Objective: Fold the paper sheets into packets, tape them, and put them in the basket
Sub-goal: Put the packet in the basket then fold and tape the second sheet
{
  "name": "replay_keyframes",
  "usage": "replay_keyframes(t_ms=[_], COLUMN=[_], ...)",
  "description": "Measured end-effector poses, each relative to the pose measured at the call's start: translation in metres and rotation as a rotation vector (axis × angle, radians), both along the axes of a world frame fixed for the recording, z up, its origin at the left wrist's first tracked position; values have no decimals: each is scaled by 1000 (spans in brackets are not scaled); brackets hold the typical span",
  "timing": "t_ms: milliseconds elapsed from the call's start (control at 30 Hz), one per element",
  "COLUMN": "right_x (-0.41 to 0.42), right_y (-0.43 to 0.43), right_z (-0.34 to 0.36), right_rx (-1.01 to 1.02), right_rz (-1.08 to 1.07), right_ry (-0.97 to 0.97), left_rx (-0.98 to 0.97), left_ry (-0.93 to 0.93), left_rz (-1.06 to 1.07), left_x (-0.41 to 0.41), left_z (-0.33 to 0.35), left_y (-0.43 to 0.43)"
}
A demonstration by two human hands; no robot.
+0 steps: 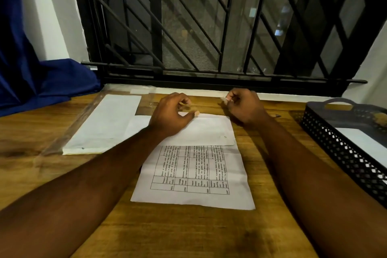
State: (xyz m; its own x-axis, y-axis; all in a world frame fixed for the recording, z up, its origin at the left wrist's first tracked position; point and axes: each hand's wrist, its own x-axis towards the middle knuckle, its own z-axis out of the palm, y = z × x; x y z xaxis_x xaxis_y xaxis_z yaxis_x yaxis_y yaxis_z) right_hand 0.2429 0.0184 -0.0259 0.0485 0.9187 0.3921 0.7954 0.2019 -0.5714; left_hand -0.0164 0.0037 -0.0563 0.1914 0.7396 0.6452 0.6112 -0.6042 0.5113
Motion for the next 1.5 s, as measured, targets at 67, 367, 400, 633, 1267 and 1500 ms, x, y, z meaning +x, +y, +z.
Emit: replay_keyframes(t_ms=[67,367,400,633,1267,1500], right_x=[10,15,15,1,-39,-37], right_y=[2,2,2,-2,-7,-10], right_z=[-6,-10,-11,0,-15,-15], right_rx=[-3,15,33,79,28,214], right_rz=[-42,-69,-73,-48,297,254], right_ry=[-103,-382,-365,353,192,150], left_rx=[-43,-255,-257,-363,-598,-593], left_ry=[89,579,577,372,412,166], left_rz=[-22,32,32,-91,-43,-108], left_x=[0,13,14,10,16,14], left_z=[0,15,17,16,34,29], left_y=[-1,-17,-18,-11,-21,-5])
